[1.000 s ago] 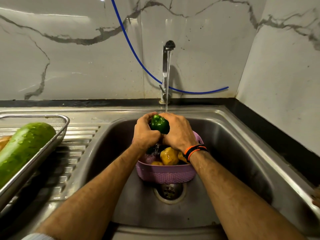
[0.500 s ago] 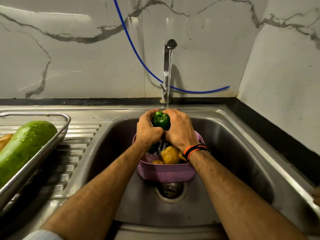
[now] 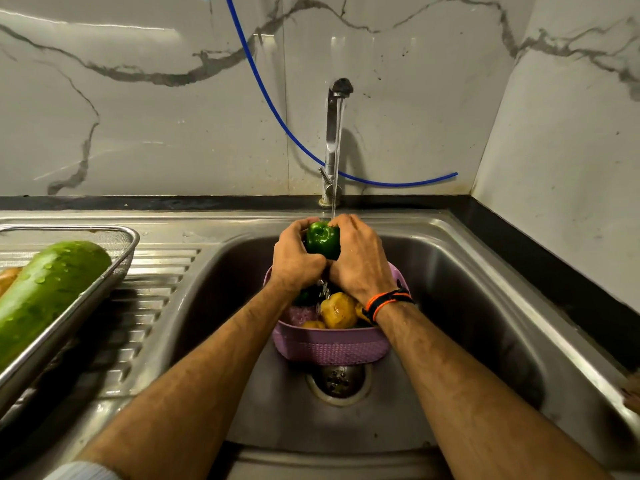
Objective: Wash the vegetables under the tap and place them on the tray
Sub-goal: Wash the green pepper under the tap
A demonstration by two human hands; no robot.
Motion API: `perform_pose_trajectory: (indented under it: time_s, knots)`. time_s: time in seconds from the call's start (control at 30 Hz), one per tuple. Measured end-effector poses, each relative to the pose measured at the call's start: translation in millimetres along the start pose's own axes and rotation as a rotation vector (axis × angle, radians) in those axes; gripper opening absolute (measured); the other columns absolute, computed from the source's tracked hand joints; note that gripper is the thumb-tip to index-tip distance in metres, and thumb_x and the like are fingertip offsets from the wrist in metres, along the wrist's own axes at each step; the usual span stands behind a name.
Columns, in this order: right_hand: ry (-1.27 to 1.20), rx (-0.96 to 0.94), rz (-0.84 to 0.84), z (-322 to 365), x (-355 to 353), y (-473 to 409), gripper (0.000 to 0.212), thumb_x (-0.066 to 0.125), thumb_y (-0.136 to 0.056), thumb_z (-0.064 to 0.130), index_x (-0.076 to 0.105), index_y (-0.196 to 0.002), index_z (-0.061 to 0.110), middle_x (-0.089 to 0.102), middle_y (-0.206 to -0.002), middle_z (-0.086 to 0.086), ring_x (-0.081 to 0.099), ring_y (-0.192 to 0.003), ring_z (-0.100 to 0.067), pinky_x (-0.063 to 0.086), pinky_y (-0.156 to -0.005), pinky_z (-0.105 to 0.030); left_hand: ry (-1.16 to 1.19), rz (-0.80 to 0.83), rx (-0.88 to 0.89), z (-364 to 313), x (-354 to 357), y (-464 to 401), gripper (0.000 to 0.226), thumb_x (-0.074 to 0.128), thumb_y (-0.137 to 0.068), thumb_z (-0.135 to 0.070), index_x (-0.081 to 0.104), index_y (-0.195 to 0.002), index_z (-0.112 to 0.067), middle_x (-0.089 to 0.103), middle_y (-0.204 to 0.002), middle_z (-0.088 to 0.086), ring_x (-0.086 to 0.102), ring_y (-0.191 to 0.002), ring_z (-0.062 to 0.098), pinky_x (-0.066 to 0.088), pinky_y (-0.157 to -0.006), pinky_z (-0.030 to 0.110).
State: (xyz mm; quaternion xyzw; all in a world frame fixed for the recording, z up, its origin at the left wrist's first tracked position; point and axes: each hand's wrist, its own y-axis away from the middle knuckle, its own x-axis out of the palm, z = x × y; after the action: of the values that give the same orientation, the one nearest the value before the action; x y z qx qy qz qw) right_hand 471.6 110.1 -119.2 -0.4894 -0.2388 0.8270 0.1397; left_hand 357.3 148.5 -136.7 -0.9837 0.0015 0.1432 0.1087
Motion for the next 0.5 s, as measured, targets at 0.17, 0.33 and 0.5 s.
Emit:
perform_pose_trajectory:
  time_s: [0.17, 0.33, 0.5]
  knots:
    - [-0.09, 0.036, -0.003, -3.1, 1.2, -0.8, 0.071, 0.085, -0.061, 0.006, 0.052, -0.124, 0.011, 0.052, -0.122, -0.007, 0.053, -0.11, -0.022, 0.047, -0.085, -0.026, 0.026, 0.04, -0.016, 1.3, -3.4, -0.3, 0.085, 0.088, -0.058, -0.003, 0.052, -0.135, -0.015, 0.063, -0.126, 0.005, 0.062, -0.115, 0.019, 0.055, -0.098, 0.042]
    - [-0.299, 0.16, -0.012, -6.9, -2.2, -2.7, 0.086, 0.09, -0.056, 0.013, 0.044, -0.129, 0.013, 0.048, -0.125, -0.001, 0.046, -0.108, -0.01, 0.034, -0.077, -0.005, 0.204, 0.037, -0.142, -2.2, -11.8, 0.2, 0.083, 0.092, -0.05, -0.033, 0.056, -0.125, -0.025, 0.065, -0.121, 0.001, 0.065, -0.11, 0.02, 0.057, -0.094, 0.043]
    - [-0.353, 0.152, 0.006, -6.6, 2.0, -4.9, 0.07, 0.085, -0.067, 0.02, 0.052, -0.129, 0.017, 0.047, -0.13, -0.006, 0.05, -0.114, -0.016, 0.043, -0.084, -0.014, 0.566, 0.046, -0.379, -14.9, -11.8, 5.8, 0.057, 0.079, -0.081, -0.029, 0.057, -0.129, -0.009, 0.067, -0.118, 0.015, 0.07, -0.098, 0.025, 0.061, -0.069, 0.032]
